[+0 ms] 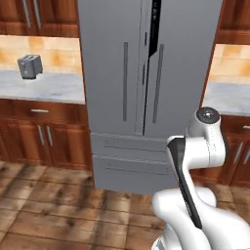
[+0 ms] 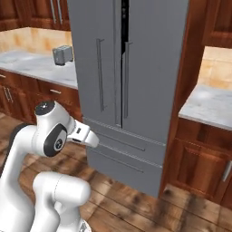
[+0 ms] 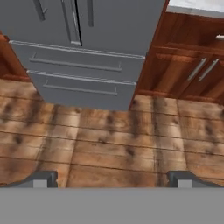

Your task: Move the hot dog bun to the plate on the dining table and place the condiment next to that plate. Then navigate to the fridge and take the sausage and place it on the plate as well.

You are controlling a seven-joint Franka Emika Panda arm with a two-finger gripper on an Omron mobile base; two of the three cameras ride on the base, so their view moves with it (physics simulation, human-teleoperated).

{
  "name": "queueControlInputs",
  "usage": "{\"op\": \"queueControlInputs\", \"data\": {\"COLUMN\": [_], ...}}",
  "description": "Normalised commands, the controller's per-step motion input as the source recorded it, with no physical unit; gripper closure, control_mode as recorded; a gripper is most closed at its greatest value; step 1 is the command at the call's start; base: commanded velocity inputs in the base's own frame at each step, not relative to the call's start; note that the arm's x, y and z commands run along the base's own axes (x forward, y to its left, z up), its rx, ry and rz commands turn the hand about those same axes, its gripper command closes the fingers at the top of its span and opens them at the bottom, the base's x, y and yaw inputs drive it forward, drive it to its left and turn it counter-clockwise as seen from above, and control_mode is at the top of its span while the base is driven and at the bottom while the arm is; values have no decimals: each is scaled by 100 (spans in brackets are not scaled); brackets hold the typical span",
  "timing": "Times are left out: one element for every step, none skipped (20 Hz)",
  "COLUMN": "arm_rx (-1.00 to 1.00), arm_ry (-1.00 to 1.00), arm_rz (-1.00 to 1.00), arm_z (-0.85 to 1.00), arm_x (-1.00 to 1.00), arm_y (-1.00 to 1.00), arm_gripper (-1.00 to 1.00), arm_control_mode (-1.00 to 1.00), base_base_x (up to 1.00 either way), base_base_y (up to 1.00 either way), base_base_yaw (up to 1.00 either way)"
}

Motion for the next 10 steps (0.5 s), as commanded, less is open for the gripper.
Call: {"op": "queueControlInputs", "data": {"arm_rx": [0,0,0,0,0,0,0,0,0,0], "arm_ry": [0,0,0,0,0,0,0,0,0,0], "arm_rz": [0,0,0,0,0,0,0,0,0,0], "arm_z": [0,0,0,0,0,0,0,0,0,0], "arm_x": [0,0,0,0,0,0,0,0,0,0], "arm_y": [0,0,0,0,0,0,0,0,0,0], "arm_gripper": [-100,-100,-100,-100,-100,-100,-100,-100,-100,-100], "arm_control_mode": [100,100,100,100,100,100,100,100,100,100], "base_base_x": [16,16,17,16,16,16,18,23,26,29], "base_base_y": [54,51,53,54,55,50,52,58,63,62], "base_base_yaw": [-32,-33,-35,-35,-35,-34,-34,-35,-36,-35]}}
